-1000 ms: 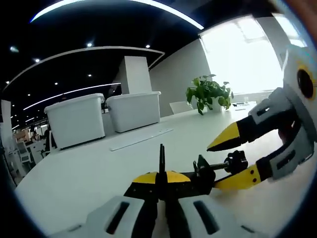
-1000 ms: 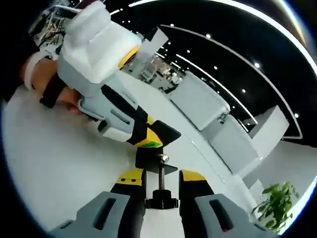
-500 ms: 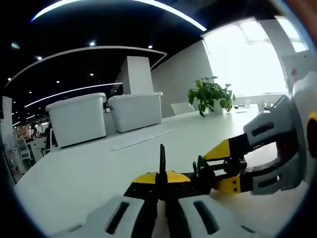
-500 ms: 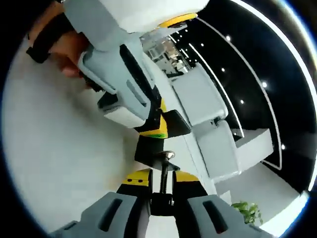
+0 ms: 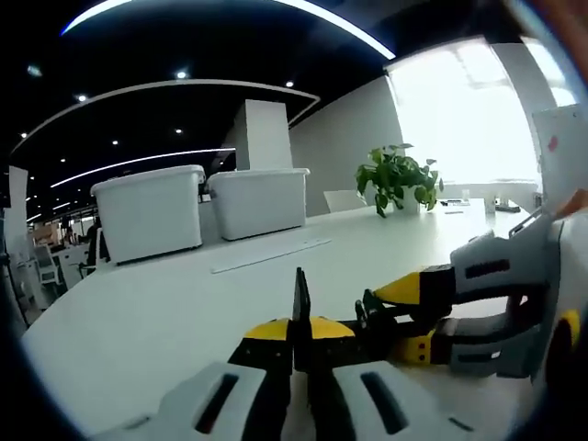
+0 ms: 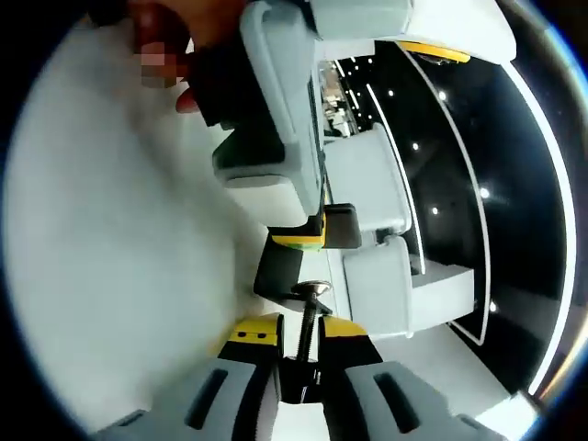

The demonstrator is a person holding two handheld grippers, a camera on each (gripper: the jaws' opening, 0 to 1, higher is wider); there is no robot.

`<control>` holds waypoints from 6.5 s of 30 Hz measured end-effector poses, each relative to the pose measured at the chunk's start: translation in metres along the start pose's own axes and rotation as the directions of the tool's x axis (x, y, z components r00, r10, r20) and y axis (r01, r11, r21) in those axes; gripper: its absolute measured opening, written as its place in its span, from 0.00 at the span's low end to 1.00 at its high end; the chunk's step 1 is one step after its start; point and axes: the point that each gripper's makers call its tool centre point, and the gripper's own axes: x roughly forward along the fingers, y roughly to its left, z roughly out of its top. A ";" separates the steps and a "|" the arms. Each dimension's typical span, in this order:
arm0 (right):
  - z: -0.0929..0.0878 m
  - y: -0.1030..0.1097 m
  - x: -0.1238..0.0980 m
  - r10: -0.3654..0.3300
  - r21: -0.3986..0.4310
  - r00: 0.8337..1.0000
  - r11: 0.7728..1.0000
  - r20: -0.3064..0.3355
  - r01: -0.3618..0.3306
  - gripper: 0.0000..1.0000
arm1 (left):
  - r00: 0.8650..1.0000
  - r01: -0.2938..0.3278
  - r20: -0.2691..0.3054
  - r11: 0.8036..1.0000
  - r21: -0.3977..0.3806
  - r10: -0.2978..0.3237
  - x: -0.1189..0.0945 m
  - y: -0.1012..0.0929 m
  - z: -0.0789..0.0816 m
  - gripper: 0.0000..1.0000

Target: Clamp the fixed fixture on the desktop, loosen the retaining clip, secure it to the edge of the desk, and tighten the retaining clip.

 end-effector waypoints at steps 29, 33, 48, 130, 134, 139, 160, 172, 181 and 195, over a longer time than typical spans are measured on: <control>-0.004 -0.013 0.027 -0.121 0.145 0.992 0.983 0.023 0.117 0.02 | 0.998 0.009 0.060 0.996 0.085 -0.014 0.002 0.005 0.009 0.13; 0.000 -0.020 0.020 -0.141 0.211 0.989 0.969 0.044 0.129 0.02 | 0.995 0.037 0.090 0.995 0.097 -0.046 0.004 -0.001 0.015 0.23; 0.002 -0.008 0.022 -0.092 0.209 0.993 0.975 0.068 0.076 0.02 | 0.989 -0.004 0.148 0.994 0.110 -0.012 -0.005 -0.003 0.027 0.30; 0.024 0.024 -0.249 -0.203 0.574 0.931 0.819 0.304 -0.009 0.02 | 0.934 -0.173 0.269 0.957 -0.234 0.234 -0.350 -0.070 0.026 0.45; 0.026 0.041 -0.262 -0.185 0.581 0.934 0.813 0.307 -0.030 0.02 | 0.935 -0.183 0.260 0.957 -0.227 0.241 -0.357 -0.073 0.022 0.41; 0.025 0.069 -0.272 -0.142 0.610 0.943 0.789 0.303 -0.077 0.02 | 0.932 -0.189 0.256 0.947 -0.258 0.256 -0.366 -0.079 0.013 0.36; 0.003 0.120 -0.265 -0.076 0.728 0.961 0.669 0.266 -0.149 0.03 | 0.958 -0.146 0.214 0.968 -0.206 0.190 -0.346 -0.118 0.007 0.36; -0.008 0.121 -0.257 -0.093 0.839 0.965 0.520 0.244 -0.162 0.03 | 0.973 -0.095 0.189 0.973 -0.212 0.136 -0.328 -0.136 -0.003 0.36; -0.021 0.127 -0.244 -0.066 0.894 0.971 0.408 0.230 -0.184 0.03 | 0.978 -0.049 0.189 0.973 -0.225 0.093 -0.321 -0.147 -0.008 0.36; -0.030 0.130 -0.233 -0.070 0.935 0.963 0.268 0.260 -0.233 0.03 | 0.981 0.123 0.171 0.969 -0.216 -0.087 -0.300 -0.187 -0.016 0.30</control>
